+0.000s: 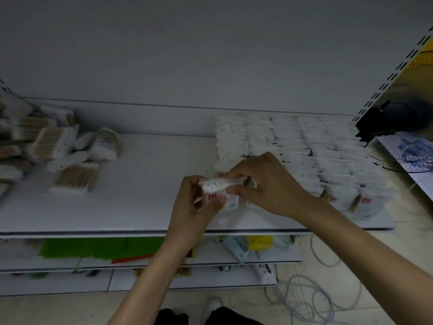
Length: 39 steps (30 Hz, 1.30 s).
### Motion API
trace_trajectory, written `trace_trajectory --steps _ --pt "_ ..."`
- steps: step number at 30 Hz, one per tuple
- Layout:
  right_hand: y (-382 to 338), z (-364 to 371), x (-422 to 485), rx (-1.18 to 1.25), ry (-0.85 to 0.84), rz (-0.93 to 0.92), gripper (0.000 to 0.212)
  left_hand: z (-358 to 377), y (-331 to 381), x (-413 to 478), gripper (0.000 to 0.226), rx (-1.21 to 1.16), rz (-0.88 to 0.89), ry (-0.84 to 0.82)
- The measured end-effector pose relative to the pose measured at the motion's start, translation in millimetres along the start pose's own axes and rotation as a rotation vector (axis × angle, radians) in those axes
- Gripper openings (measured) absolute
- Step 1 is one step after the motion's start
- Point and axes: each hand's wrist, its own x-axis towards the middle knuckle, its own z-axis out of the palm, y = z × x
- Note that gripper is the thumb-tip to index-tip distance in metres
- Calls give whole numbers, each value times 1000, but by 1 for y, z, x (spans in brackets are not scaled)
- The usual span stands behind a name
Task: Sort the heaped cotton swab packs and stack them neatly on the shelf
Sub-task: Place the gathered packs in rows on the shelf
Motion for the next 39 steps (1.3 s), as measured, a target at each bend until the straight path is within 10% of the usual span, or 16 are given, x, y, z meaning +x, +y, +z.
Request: trace_trajectory --steps 6,25,34,39 --pt "23 24 0 -445 141 86 38 21 -24 25 89 279 20 -37" --pt "25 50 -55 -615 153 399 67 41 -39 45 106 268 26 -6" --pt "33 51 -51 -536 144 360 71 44 -30 47 60 245 45 -92" --pt "26 44 -53 -461 200 391 74 40 -16 44 105 228 -62 -67"
